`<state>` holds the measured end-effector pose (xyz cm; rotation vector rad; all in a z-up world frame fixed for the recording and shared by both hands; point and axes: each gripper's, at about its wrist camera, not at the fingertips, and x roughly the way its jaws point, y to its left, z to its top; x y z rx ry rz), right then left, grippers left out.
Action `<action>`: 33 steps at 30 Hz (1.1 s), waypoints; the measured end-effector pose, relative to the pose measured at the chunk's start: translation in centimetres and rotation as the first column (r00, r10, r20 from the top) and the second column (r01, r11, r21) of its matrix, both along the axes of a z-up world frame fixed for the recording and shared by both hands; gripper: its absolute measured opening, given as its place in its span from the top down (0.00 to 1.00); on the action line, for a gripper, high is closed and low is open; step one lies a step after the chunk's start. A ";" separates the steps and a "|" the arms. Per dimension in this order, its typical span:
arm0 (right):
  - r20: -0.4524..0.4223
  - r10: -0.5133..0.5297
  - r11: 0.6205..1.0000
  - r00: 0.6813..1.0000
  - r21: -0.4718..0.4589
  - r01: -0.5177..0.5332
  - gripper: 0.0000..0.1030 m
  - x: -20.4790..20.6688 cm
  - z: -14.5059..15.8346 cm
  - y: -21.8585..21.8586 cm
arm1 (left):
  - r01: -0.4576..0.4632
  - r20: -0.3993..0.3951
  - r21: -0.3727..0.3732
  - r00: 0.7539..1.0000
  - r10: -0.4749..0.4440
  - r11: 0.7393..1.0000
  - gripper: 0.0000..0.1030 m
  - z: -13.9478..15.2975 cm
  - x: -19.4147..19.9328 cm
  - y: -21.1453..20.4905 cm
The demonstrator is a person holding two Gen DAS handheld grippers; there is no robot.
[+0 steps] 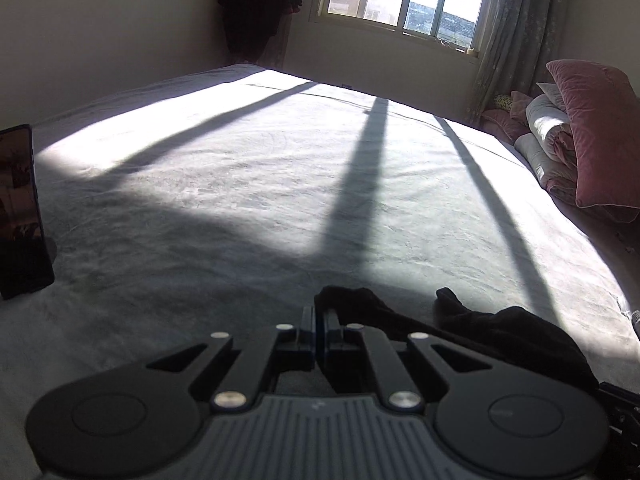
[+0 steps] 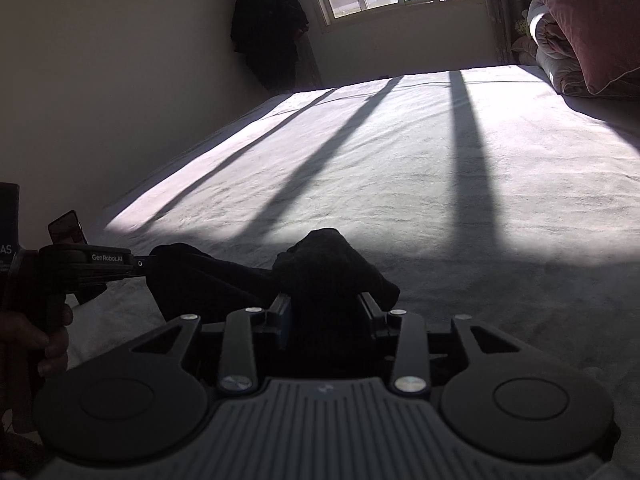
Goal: Fold clothes
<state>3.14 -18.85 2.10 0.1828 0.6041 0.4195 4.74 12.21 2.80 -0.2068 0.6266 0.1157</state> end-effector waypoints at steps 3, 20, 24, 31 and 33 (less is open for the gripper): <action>-0.017 0.013 0.999 1.000 -0.031 -0.013 0.54 -0.5 -0.3 -0.8 | 0.008 -0.009 -0.029 1.000 -0.008 1.000 0.97 -0.4 0.1 0.5; -0.113 0.211 0.936 0.971 -0.262 -0.234 0.92 -3.9 -3.8 1.7 | 0.074 -0.138 -0.326 0.982 -0.125 0.942 0.63 -1.9 -0.8 1.4; -0.121 0.262 0.942 0.958 -0.183 -0.281 0.93 -4.6 -3.0 1.9 | 0.054 -0.157 -0.408 0.979 -0.129 0.911 0.63 -2.4 -0.7 2.1; -0.162 0.433 0.898 0.887 -0.005 -0.439 0.93 -6.2 -1.5 3.5 | 0.051 -0.152 -0.406 0.981 -0.123 0.912 0.62 -2.1 -0.8 2.5; -0.173 0.484 0.873 0.858 0.041 -0.485 0.93 -6.7 -1.2 4.1 | 0.049 -0.155 -0.415 0.980 -0.124 0.908 0.62 -2.2 -0.7 2.6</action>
